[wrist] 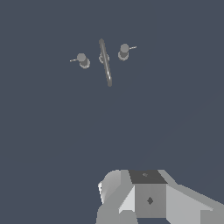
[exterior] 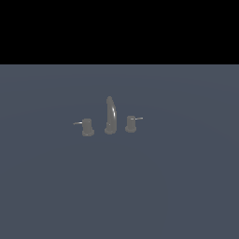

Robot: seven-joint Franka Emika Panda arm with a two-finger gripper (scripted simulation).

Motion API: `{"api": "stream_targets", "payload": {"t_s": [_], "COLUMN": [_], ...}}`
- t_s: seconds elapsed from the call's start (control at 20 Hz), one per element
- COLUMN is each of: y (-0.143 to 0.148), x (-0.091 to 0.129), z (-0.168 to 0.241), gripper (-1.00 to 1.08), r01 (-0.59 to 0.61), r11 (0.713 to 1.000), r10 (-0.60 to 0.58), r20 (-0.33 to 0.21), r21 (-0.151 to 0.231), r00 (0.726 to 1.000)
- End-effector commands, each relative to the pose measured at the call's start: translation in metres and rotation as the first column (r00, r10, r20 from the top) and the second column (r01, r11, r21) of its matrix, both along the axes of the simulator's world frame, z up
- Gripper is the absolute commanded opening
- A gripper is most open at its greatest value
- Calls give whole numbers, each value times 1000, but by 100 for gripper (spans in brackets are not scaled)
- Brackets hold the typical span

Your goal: Turn on the faucet by rotating a designated handle.

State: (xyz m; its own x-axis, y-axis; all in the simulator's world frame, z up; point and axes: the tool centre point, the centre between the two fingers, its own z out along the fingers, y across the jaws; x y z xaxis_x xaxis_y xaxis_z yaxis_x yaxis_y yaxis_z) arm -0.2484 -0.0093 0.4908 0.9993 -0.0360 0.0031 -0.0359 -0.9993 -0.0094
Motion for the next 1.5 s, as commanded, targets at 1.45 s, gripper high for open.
{"api": "stream_targets", "payload": {"t_s": [1.45], "y": [91], "x": [51], "z": [-115], "gripper": [-100], "r01": [357], "r11": [934], "r10": [-357], "r20": [-4], "r21": [0], "r00": [934]}}
